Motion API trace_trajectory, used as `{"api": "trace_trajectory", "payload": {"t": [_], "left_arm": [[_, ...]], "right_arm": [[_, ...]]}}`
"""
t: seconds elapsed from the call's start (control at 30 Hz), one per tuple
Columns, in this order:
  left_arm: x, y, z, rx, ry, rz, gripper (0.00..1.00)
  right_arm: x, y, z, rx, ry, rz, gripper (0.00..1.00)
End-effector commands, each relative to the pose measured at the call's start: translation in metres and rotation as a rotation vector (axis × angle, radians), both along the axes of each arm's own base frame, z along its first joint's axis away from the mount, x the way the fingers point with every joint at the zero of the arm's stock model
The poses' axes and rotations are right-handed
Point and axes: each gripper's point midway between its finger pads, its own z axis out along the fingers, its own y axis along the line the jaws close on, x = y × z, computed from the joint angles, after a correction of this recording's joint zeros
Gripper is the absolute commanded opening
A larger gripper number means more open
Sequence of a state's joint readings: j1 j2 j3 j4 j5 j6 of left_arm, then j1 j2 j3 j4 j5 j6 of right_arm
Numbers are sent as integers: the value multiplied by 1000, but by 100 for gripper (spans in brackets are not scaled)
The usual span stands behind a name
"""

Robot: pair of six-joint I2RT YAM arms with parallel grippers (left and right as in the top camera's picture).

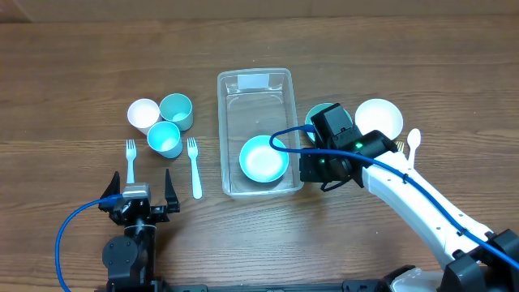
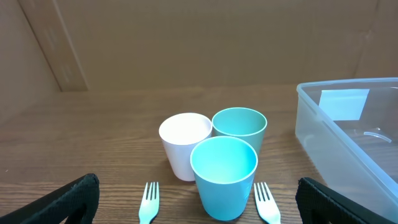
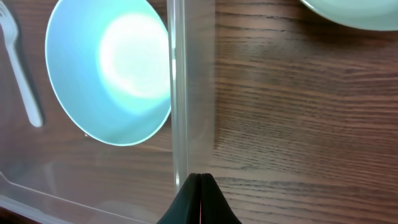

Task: Pack container
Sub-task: 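Move the right gripper to the white bowl and grasp its rim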

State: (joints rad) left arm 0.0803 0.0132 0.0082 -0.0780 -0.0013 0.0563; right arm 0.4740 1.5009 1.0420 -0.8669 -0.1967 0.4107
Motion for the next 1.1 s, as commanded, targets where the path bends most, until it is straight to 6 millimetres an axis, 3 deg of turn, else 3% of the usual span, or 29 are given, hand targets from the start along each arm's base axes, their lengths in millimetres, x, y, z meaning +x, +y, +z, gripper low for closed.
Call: {"api": "trace_trajectory", "payload": {"t": [0.0, 0.2, 0.37, 0.4, 0.43, 0.6, 0.67, 0.87, 0.97, 1.07], "left_arm": [[0, 0, 0, 16, -3, -1, 100], [0, 0, 0, 16, -3, -1, 100], [0, 0, 0, 16, -3, -1, 100], [0, 0, 0, 16, -3, -1, 100], [0, 0, 0, 16, -3, -1, 100], [0, 0, 0, 16, -3, -1, 100], [0, 0, 0, 16, -3, -1, 100], [0, 0, 0, 16, -3, -1, 100], [0, 0, 0, 16, -3, -1, 100], [0, 0, 0, 16, -3, -1, 100]], "right_arm": [[-1, 3, 4, 10, -9, -3, 4], [20, -34, 2, -127, -78, -99, 4], [51, -85, 26, -184, -124, -264, 4], [58, -102, 32, -198, -129, -318, 11], [64, -123, 38, -210, -133, -375, 40], [80, -203, 50, -185, -152, -622, 67], [86, -228, 53, -164, -178, -696, 67], [105, -241, 51, -158, -232, -719, 64], [114, -242, 35, -162, -217, -717, 64], [119, -248, 6, -182, -156, -701, 61]]}}
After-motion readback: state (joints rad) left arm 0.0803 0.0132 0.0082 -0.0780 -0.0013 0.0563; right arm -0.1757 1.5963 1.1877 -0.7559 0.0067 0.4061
